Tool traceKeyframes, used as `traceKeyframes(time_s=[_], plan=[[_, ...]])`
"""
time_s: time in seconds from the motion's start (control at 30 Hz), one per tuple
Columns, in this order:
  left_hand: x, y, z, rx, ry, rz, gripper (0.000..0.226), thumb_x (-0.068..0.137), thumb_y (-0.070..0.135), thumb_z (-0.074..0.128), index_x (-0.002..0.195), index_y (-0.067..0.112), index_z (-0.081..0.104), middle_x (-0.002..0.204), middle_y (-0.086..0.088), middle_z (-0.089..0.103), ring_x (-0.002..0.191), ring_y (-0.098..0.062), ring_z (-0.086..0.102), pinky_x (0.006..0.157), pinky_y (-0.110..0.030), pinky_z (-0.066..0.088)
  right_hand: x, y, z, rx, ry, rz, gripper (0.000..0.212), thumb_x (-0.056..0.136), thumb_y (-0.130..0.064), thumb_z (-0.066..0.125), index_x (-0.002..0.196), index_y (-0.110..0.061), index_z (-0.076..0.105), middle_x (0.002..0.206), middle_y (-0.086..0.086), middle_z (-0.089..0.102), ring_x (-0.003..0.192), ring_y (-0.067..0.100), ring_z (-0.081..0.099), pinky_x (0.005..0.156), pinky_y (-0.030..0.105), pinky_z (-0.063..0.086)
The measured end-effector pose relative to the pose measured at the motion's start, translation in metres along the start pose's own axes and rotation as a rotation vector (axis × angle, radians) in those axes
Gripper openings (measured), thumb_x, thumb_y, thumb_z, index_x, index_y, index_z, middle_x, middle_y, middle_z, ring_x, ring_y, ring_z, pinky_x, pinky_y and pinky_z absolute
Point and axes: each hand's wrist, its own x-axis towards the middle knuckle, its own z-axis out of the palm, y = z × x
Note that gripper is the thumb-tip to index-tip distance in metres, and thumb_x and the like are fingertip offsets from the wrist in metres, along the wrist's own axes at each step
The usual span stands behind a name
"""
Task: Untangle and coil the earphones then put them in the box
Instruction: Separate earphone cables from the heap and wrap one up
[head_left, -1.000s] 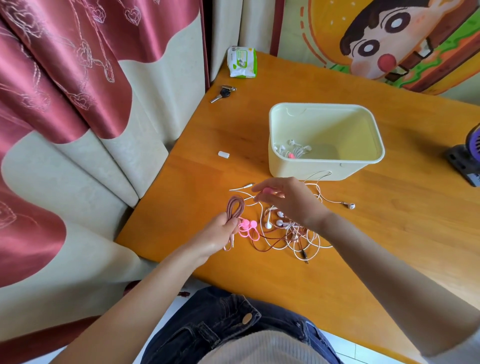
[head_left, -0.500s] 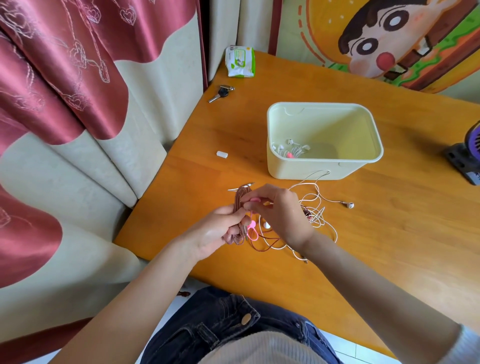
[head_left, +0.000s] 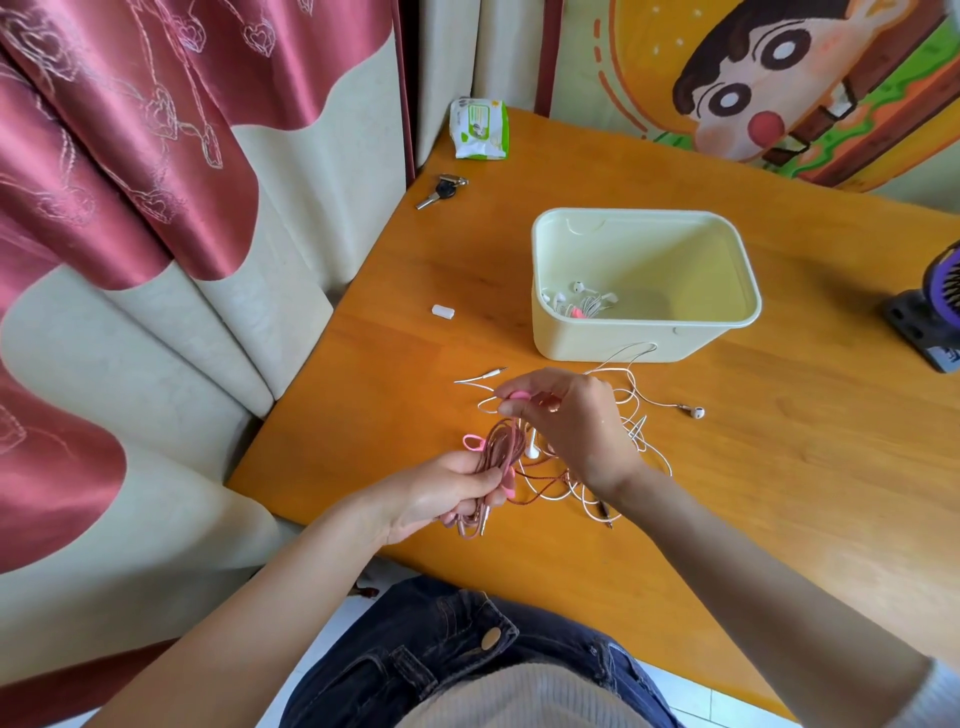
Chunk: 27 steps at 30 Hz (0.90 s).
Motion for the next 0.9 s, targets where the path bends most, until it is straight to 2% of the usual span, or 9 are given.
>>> traceKeyframes(time_s=[0.07,0.17,0.27,0.4,0.5,0.63,0.73,0.8,0.9], plan=[[0.002,0.000,-0.002,0.031,0.076,-0.033,0.021,0.102,0.024,0.038,0.100,0.015,0.057,0.074,0.010,0.053,0.047,-0.001,0.030,0.048,-0.019,0.022,-0.001,-0.001,-0.002,-0.037,-0.041,-0.060,0.009,0.077,-0.016,0.075,0.086,-0.014,0.075,0.077,-0.014,0.064,0.067,-0.007,0.054,0.064,0.005,0.038],[0.007,0.003,-0.006,0.090,0.189,-0.056,0.024,0.101,0.031,0.036,0.092,0.018,0.054,0.075,0.006,0.049,0.052,-0.006,0.029,0.049,-0.022,0.022,-0.005,-0.006,0.000,-0.118,-0.265,-0.252,0.008,0.081,-0.011,0.070,0.087,-0.015,0.074,0.082,-0.009,0.064,0.072,-0.001,0.055,0.068,0.012,0.043],[0.012,0.004,-0.001,0.330,0.207,0.008,0.022,0.101,0.031,0.034,0.092,0.016,0.048,0.075,0.001,0.045,0.063,-0.012,0.035,0.058,-0.025,0.031,-0.003,-0.014,0.001,-0.222,-0.405,-0.386,0.014,0.084,-0.006,0.061,0.091,-0.012,0.072,0.084,-0.002,0.063,0.071,0.009,0.059,0.067,0.023,0.047],[0.009,0.004,0.018,0.657,0.089,0.065,0.020,0.102,0.028,0.031,0.089,0.022,0.044,0.076,0.005,0.046,0.062,-0.011,0.040,0.056,-0.025,0.032,0.022,-0.020,-0.008,-0.142,-0.345,-0.311,0.008,0.079,-0.009,0.070,0.086,-0.009,0.074,0.080,-0.008,0.061,0.068,-0.004,0.055,0.066,0.008,0.040],[-0.005,0.014,0.032,0.771,0.072,0.158,0.016,0.102,0.027,0.032,0.099,0.018,0.045,0.083,0.008,0.048,0.068,-0.009,0.046,0.055,-0.021,0.031,0.039,-0.013,-0.014,-0.040,-0.254,-0.157,0.007,0.075,-0.011,0.075,0.081,-0.011,0.073,0.074,-0.003,0.066,0.063,0.000,0.057,0.064,0.013,0.043],[-0.022,0.031,0.039,0.754,0.158,0.274,0.016,0.102,0.022,0.036,0.099,0.008,0.044,0.103,-0.003,0.059,0.083,-0.015,0.053,0.066,-0.025,0.036,0.046,0.011,-0.014,0.135,-0.172,0.067,0.012,0.077,-0.007,0.073,0.076,-0.018,0.068,0.063,-0.001,0.065,0.053,0.004,0.060,0.059,0.015,0.050],[-0.030,0.040,0.033,0.659,0.294,0.314,0.016,0.101,0.026,0.037,0.097,0.013,0.045,0.082,0.002,0.054,0.064,-0.010,0.044,0.057,-0.024,0.032,0.039,0.029,-0.009,0.172,-0.081,0.202,0.014,0.079,-0.008,0.072,0.075,-0.021,0.068,0.063,0.002,0.066,0.057,0.010,0.061,0.060,0.023,0.052],[-0.031,0.044,0.024,0.551,0.401,0.305,0.020,0.101,0.031,0.037,0.091,0.017,0.048,0.068,0.008,0.047,0.057,-0.010,0.041,0.050,-0.021,0.030,0.029,0.035,-0.002,0.227,-0.048,0.275,0.011,0.083,-0.006,0.069,0.077,-0.015,0.068,0.065,0.006,0.065,0.054,0.007,0.061,0.056,0.019,0.051],[-0.021,0.044,0.006,0.463,0.526,0.313,0.023,0.101,0.026,0.035,0.089,0.015,0.051,0.075,0.003,0.052,0.067,-0.017,0.047,0.061,-0.026,0.036,0.013,0.030,0.010,0.279,-0.017,0.333,0.006,0.087,-0.012,0.065,0.081,-0.010,0.065,0.059,0.002,0.062,0.044,-0.001,0.057,0.045,0.012,0.041]])
